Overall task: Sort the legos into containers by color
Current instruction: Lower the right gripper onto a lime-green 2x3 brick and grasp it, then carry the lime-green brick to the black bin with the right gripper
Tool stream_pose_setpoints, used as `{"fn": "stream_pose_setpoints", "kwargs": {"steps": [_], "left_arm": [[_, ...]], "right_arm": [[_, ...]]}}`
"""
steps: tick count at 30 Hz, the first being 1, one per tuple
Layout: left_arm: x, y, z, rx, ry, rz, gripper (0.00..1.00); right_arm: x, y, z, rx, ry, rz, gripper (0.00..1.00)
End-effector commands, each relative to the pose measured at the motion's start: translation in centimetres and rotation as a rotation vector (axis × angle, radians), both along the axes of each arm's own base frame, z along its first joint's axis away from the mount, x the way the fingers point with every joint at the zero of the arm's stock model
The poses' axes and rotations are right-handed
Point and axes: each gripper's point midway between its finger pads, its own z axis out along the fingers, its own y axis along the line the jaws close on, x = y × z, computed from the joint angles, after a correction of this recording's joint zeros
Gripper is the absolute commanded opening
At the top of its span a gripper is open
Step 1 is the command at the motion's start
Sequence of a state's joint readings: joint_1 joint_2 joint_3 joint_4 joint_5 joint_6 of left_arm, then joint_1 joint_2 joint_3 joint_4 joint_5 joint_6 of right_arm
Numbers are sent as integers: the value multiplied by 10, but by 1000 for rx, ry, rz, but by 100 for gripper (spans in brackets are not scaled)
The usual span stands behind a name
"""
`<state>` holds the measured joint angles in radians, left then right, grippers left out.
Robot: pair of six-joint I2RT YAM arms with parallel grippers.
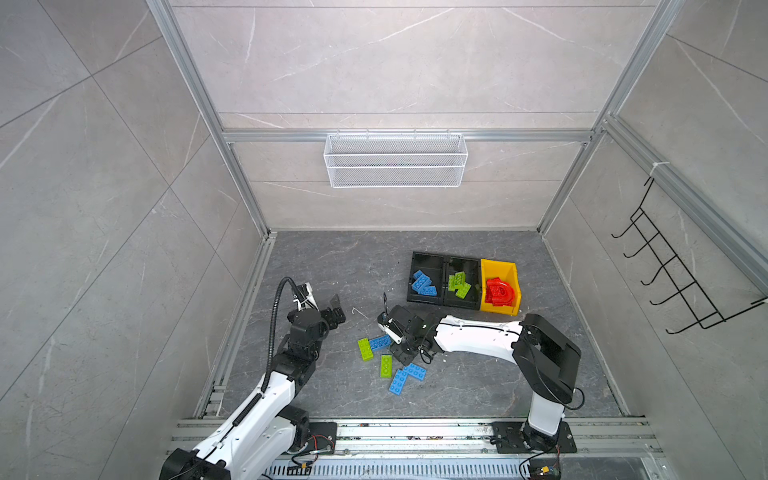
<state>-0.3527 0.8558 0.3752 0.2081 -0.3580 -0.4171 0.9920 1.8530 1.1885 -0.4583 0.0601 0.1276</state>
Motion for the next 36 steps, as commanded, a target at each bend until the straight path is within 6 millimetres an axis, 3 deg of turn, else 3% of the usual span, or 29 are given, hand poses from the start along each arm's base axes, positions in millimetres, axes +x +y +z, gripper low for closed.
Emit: {"fn": "stream_pose_setpoints", "kwargs": {"steps": [1,10,19,25,36], "left_arm": [[2,5,7,-13,-31,29,99],[2,5,8,-15,-33,27,99],[3,3,7,-19,-28,18,99],[3,4,7,-13,-29,22,99],[4,2,6,-17,-24,16,99]], "right_arm": [[4,0,9,33,-11,-12,34],[14,-10,31,124,-14,-55,30],[28,-24,50,359,69,-139,26],[63,-45,76,564,98,-247,25],[147,-101,122,692,-2,-469,24]]}}
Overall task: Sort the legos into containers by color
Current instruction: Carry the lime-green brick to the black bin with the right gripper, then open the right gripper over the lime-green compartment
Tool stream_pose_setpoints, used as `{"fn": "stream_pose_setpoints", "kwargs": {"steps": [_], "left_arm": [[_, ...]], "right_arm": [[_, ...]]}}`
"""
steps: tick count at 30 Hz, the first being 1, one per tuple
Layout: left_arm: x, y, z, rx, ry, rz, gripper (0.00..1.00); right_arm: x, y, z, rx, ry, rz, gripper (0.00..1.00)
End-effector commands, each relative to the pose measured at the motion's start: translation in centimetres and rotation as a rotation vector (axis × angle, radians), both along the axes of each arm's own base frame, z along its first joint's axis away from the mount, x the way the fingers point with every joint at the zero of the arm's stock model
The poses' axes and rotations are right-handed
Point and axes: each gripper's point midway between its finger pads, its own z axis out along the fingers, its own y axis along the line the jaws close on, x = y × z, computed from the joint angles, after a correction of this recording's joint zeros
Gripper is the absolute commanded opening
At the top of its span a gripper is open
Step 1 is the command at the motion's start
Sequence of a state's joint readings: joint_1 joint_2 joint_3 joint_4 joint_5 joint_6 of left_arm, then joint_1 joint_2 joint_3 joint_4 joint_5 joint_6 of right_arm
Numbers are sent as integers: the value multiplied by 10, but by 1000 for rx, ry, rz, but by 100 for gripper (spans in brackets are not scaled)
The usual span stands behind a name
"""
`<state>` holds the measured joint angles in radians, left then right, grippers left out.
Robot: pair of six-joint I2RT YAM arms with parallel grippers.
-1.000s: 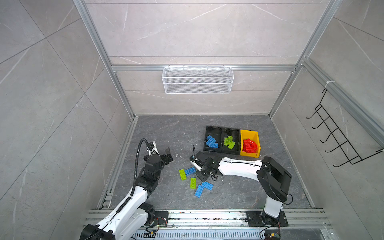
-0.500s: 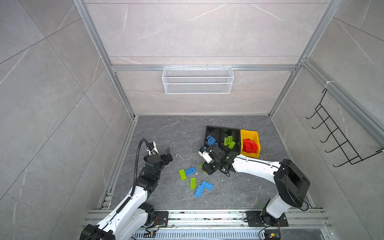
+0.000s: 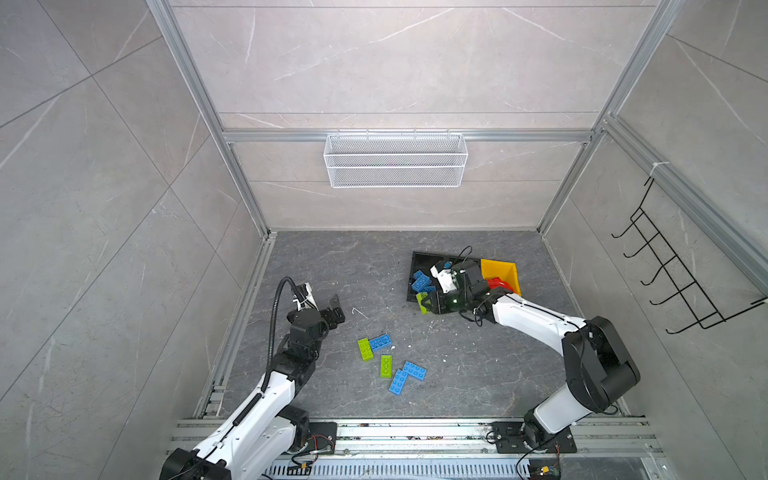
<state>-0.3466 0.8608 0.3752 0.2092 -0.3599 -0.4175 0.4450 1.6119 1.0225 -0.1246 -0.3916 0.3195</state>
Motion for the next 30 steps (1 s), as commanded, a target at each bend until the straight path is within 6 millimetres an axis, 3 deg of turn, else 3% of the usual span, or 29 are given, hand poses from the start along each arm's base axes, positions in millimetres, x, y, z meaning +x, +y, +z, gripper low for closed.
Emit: {"fn": "stream_pose_setpoints", "kwargs": {"steps": [1,5,9,12,19,23,30], "left_arm": [[4,0,8,-20,-28,7,99],[3,0,7,-21,-27,5,99],[2,-1,9,-27,-34,2,99],[2,0,9,-27,-34,3,99],[2,-1,9,-27,-31,1,99],[2,0,9,-26,-32,4,99],[2,0,9,-28,-34,5,99]], "right_arm": [[24,-13,34,64,-51,-64,24],[44,-54,43,63,-55,-169,24],[64,-96,33,-40,-42,-283,24],[75,-113,23,-79,-29,-329,24],[90,-125,2,-151,4,-349,26],[96,-129,0,-177,1,-365,29],[93,-125,25,-160,-25,-336,62]]}}
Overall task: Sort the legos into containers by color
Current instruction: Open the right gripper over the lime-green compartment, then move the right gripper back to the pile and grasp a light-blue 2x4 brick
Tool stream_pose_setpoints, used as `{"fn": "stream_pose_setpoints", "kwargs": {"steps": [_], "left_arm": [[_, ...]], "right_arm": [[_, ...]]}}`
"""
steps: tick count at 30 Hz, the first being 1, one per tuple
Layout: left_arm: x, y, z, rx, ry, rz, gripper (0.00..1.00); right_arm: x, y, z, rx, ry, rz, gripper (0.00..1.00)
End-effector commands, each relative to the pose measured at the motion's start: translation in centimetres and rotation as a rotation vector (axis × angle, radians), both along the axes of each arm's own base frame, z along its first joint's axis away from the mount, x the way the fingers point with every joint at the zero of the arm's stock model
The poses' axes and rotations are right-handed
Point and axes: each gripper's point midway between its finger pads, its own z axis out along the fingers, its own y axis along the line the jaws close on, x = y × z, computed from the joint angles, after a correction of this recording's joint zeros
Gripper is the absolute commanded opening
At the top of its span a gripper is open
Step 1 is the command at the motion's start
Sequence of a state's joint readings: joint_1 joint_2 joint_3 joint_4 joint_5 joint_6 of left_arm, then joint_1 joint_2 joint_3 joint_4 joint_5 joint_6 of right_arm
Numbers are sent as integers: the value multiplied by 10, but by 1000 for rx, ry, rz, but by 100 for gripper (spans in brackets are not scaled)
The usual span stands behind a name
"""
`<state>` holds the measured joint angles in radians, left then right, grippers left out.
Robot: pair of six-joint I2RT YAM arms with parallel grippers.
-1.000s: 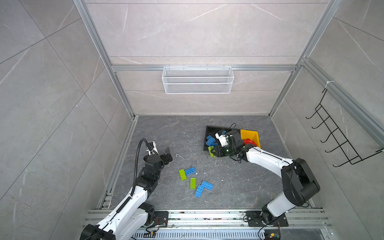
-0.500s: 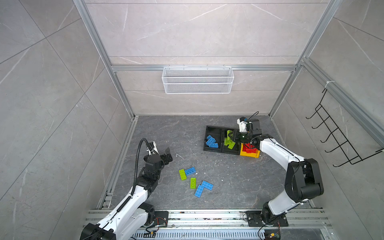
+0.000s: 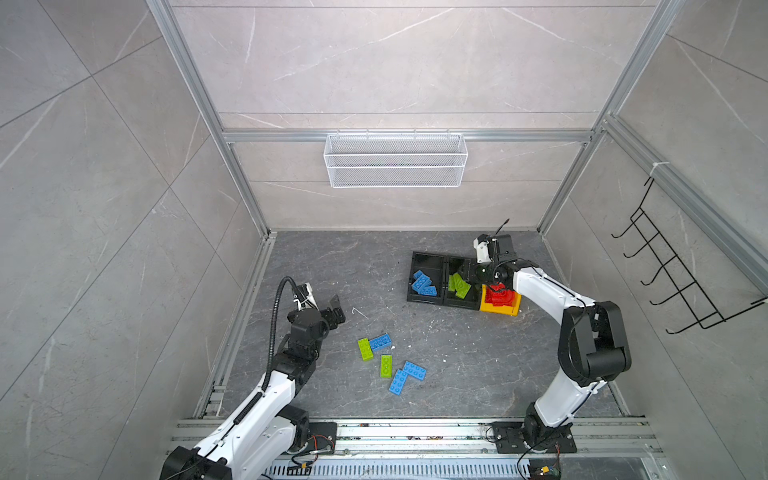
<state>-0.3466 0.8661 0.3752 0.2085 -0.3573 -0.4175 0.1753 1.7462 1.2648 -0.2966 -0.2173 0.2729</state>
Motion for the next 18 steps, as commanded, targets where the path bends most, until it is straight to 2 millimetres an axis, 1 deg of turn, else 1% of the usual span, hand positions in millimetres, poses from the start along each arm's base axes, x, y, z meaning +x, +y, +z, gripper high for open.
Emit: {"fn": "stream_pose_setpoints", "kwargs": {"steps": [1,3,5,7,9,10,11,12,14,17,18], "left_arm": [[1,1,11,-31,-41,8,99],[1,1,12,-32,-43,6,99],[0,1,13,-32,-46,5,99],[-1,1,14,-32,-49,8,99],[0,3,14,-28,-51,16,99],[0,3,14,-30,-51,16,99],[0,3,15,-31,-51,13,99],[0,2,14,-32,-50,12,99],[-1,2,14,-37,-49,11,99],[-1,2,15,-40,-52,10,99],[-1,2,15,-40,-52,10,99]], "right_arm": [[-5,2,26,4,-32,24,64],[-12,1,39,4,-52,28,65],[-25,5,52,16,-66,45,65],[-50,23,64,20,-76,114,66],[-82,48,65,-24,-75,203,67],[-100,61,63,-45,-72,259,66],[-122,78,58,-70,-61,333,64],[-144,92,51,-96,-51,403,63],[-181,112,34,-141,-28,517,64],[-222,126,4,-239,26,627,64],[-232,128,-5,-272,45,652,65]]}}
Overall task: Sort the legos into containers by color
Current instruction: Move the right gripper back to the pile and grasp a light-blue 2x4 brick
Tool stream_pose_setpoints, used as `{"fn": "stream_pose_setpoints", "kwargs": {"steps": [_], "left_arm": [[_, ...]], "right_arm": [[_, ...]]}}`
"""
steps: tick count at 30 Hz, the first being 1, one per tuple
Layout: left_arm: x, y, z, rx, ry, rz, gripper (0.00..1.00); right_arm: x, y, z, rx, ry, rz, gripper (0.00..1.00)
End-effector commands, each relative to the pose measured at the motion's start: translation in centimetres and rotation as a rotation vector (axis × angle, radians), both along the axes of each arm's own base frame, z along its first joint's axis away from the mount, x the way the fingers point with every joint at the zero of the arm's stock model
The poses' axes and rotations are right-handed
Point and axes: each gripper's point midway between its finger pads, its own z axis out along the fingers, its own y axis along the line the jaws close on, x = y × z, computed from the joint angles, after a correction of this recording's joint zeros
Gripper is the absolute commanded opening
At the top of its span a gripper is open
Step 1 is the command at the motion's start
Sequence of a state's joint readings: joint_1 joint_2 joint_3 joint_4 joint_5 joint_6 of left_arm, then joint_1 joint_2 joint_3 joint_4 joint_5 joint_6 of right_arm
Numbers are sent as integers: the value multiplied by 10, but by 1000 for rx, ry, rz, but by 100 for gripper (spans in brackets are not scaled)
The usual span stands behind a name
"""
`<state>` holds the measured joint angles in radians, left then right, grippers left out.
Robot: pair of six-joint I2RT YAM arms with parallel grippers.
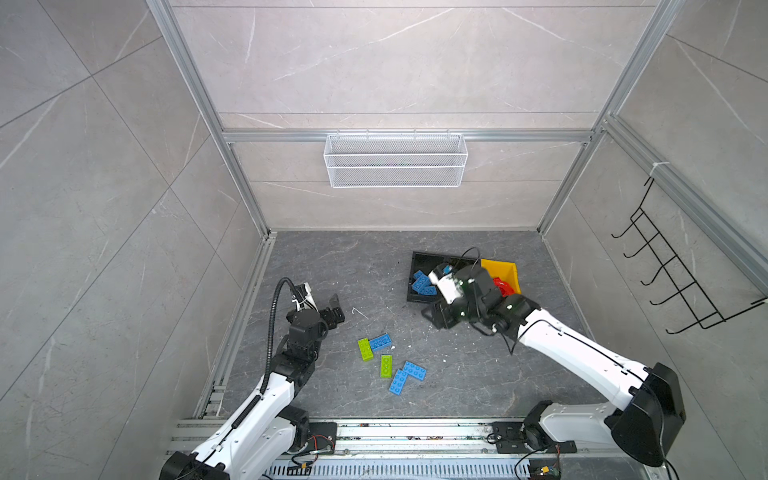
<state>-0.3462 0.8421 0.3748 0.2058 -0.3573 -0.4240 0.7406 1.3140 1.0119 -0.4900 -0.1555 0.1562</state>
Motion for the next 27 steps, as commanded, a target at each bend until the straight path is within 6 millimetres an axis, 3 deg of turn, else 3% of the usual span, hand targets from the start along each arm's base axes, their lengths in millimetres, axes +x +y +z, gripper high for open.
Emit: {"fn": "stream_pose_setpoints", "kwargs": {"steps": [1,5,9,13,27], "left_arm": [[0,1,10,-29,-35,5,99],[-1,1,11,-29,-39,6,99],[0,1,7,-33,-31,7,99],[1,0,7,-33,-25,1,99],[2,1,5,-24,-21,7,99]], "right_arm": [[-35,-14,-51,-232,55,64,65],[-62,2,-80,-349,73,165,66],[-72,16,-103,-394,100,208,66],[-71,24,-118,-407,114,220,67],[-63,35,-142,-457,134,230,65]]}}
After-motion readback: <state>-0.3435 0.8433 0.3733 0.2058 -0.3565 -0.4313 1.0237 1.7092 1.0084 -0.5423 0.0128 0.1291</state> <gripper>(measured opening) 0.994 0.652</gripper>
